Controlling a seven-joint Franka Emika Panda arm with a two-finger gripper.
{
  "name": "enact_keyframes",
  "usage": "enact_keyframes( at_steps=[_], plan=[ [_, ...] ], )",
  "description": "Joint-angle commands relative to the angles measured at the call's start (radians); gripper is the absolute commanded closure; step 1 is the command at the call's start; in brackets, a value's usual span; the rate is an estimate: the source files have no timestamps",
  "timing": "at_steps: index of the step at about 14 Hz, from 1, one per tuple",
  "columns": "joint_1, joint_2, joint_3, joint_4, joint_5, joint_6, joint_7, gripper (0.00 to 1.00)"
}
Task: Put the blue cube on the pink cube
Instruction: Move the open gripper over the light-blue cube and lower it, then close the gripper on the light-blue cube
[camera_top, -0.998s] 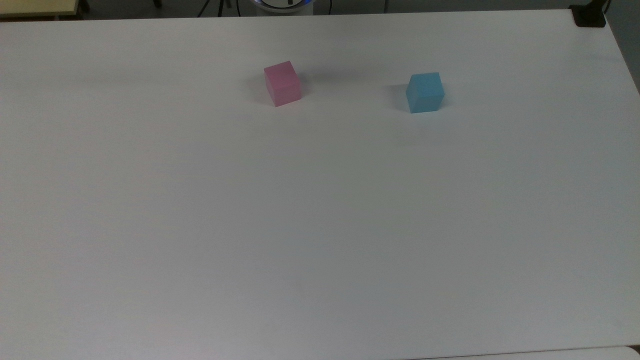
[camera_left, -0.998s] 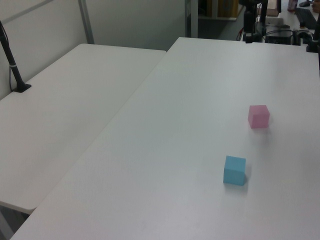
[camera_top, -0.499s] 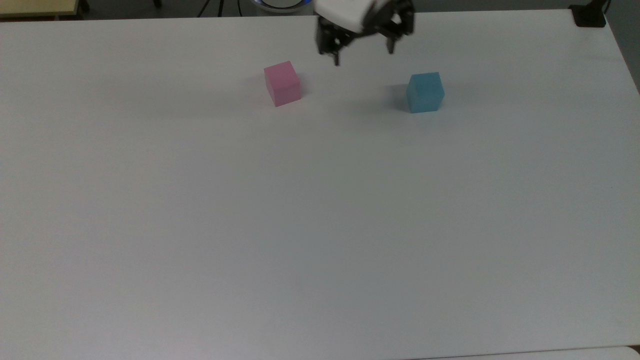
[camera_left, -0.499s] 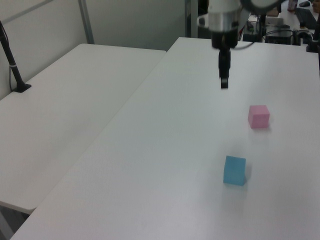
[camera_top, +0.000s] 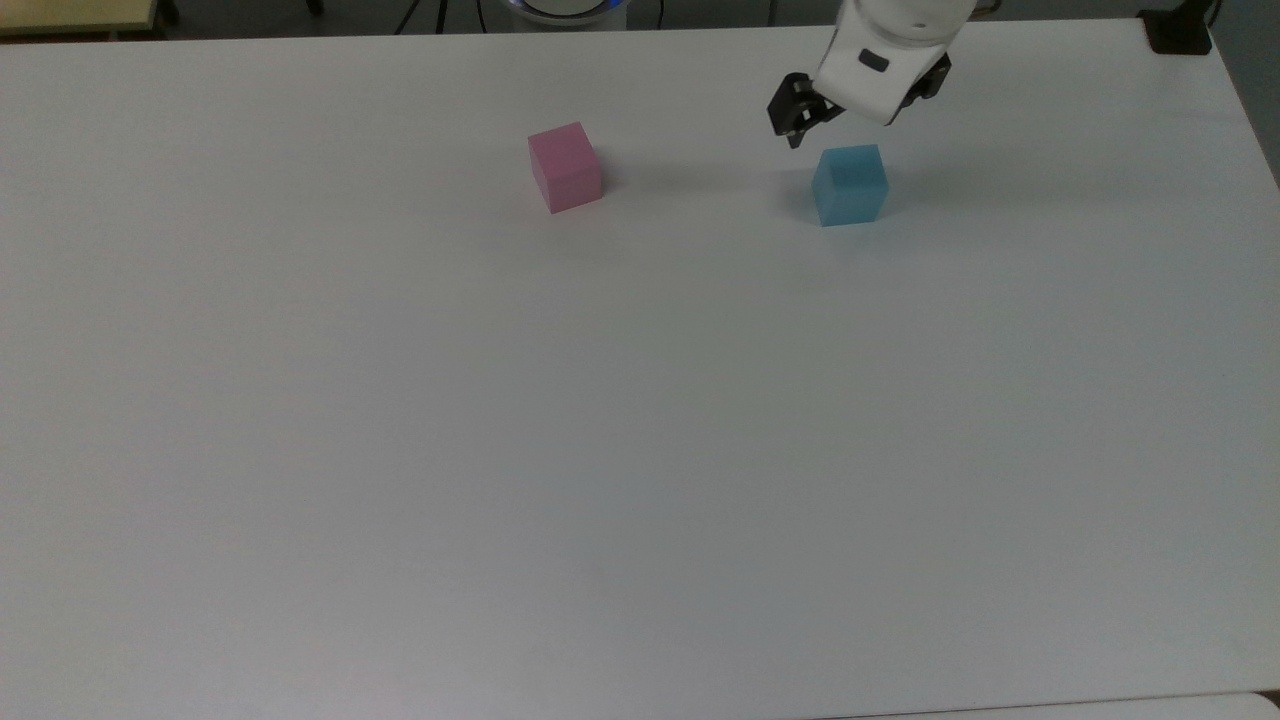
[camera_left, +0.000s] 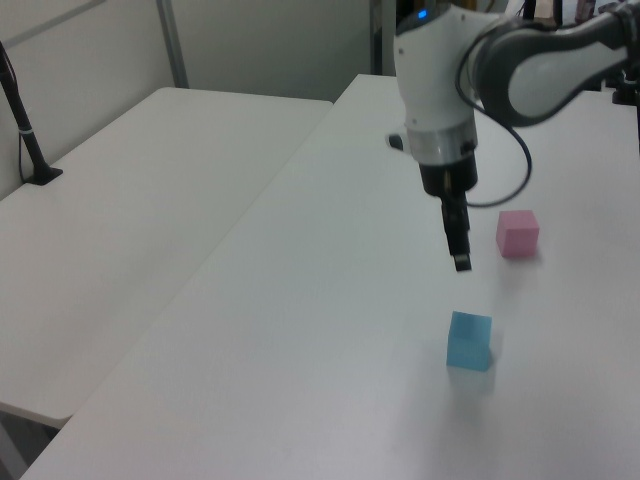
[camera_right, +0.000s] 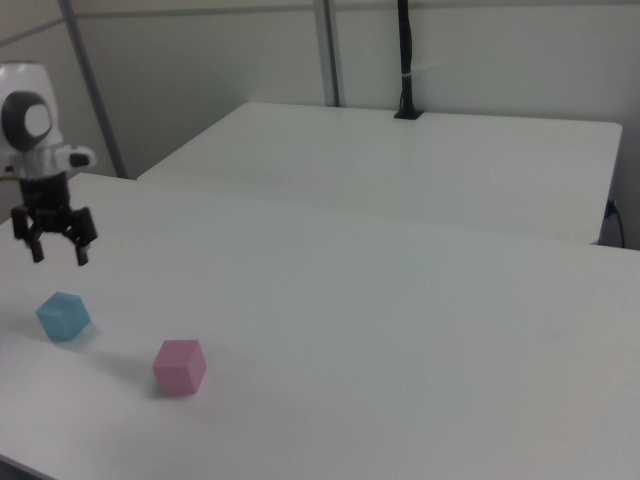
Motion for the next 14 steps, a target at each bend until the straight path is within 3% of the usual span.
enact_keyframes(
  at_steps=[1,7,9,10,11,12,13,14],
  plan=[
    [0.009,-0.002,0.091,-0.15,-0.087,0.152,0.163,0.0],
    [0.007,0.078,0.106,-0.175,-0.144,0.249,0.261,0.0],
    [0.006,0.114,0.132,-0.173,-0.179,0.312,0.341,0.0],
    [0.004,0.124,0.141,-0.173,-0.202,0.325,0.37,0.08],
    [0.003,0.124,0.145,-0.175,-0.218,0.327,0.379,0.33],
    [-0.002,0.124,0.148,-0.173,-0.218,0.327,0.379,0.77],
    [-0.005,0.113,0.148,-0.173,-0.215,0.313,0.375,0.97],
    [-0.011,0.092,0.148,-0.179,-0.213,0.307,0.367,0.99]
  ],
)
